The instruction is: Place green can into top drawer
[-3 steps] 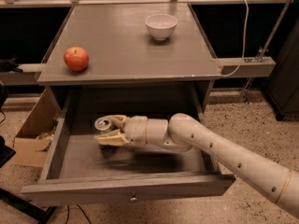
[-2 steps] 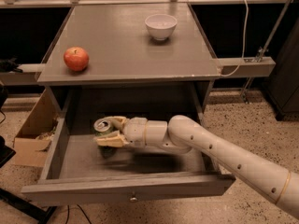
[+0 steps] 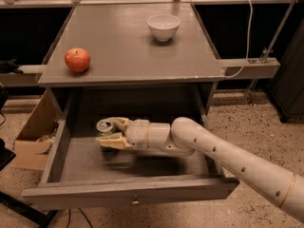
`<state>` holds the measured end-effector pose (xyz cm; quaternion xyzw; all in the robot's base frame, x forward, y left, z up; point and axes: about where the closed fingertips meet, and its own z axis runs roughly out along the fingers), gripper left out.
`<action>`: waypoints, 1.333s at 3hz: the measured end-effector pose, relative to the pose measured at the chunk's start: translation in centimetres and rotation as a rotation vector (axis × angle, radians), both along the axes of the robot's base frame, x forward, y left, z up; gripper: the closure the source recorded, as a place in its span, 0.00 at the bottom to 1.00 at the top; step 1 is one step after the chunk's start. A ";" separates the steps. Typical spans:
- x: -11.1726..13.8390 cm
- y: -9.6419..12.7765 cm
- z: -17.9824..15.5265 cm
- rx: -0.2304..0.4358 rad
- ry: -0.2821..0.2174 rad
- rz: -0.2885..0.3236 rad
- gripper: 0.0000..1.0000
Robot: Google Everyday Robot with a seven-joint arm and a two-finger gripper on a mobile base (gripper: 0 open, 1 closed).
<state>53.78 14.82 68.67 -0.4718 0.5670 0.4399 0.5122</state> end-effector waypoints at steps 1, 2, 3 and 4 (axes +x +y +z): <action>0.0 0.0 0.0 0.000 0.000 0.000 0.00; 0.0 0.0 0.0 0.000 0.000 0.000 0.00; -0.1 -0.5 2.1 -0.013 -0.011 0.018 0.00; -1.0 -3.6 8.4 -0.081 -0.041 0.069 0.00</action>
Offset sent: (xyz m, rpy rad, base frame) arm 0.0000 0.0000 0.0000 0.0000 0.0000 0.0000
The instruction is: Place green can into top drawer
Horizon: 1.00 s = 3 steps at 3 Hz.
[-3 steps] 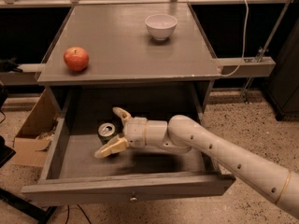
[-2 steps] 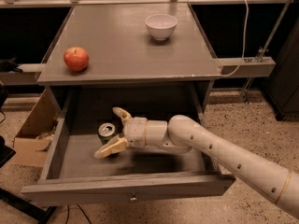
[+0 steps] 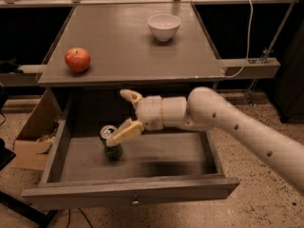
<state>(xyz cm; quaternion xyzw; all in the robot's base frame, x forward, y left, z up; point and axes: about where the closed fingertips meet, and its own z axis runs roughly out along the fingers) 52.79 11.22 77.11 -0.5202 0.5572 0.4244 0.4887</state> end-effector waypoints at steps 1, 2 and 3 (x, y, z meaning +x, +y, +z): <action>-1.0 -2.2 6.2 -0.096 -0.014 0.067 0.00; -1.8 -4.7 11.2 -0.179 0.023 0.097 0.00; -3.5 -5.4 11.6 -0.210 0.052 0.160 0.00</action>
Offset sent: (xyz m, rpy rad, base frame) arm -0.0800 -0.0972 0.1681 -0.3495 0.1510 0.3199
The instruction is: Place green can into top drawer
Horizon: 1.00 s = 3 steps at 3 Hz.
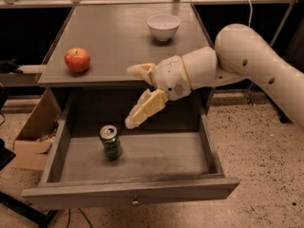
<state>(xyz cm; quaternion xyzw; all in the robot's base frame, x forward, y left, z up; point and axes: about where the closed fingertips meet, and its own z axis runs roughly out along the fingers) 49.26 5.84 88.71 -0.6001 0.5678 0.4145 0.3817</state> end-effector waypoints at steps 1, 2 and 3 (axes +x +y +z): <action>0.0 0.0 0.0 0.000 0.000 0.001 0.00; -0.1 -1.4 1.5 -0.066 -0.014 0.012 0.00; -0.7 -6.9 5.5 -0.311 -0.060 -0.045 0.00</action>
Offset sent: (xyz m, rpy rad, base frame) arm -0.0010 -0.0817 0.0768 -0.3181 -0.0692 0.0431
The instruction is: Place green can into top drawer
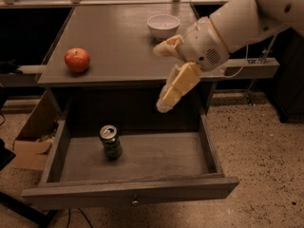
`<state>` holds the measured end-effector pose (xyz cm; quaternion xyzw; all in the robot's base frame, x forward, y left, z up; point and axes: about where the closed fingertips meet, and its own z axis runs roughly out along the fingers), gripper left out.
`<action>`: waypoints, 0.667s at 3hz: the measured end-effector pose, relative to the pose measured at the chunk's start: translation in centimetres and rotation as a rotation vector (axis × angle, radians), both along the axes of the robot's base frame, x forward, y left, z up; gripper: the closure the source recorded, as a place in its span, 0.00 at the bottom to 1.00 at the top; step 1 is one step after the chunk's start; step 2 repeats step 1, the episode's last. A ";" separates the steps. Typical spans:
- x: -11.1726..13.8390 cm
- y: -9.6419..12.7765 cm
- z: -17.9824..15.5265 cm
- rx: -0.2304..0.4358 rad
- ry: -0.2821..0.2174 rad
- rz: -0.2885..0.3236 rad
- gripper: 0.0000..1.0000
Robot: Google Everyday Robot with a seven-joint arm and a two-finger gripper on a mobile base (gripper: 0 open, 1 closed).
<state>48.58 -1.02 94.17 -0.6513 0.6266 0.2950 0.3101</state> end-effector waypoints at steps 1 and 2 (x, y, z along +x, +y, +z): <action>-1.8 -4.1 3.3 -0.272 -0.067 -0.073 0.00; -1.8 -4.1 3.3 -0.272 -0.067 -0.073 0.00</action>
Offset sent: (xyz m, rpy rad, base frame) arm 0.0000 0.0000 0.0000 0.0000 0.0000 0.0000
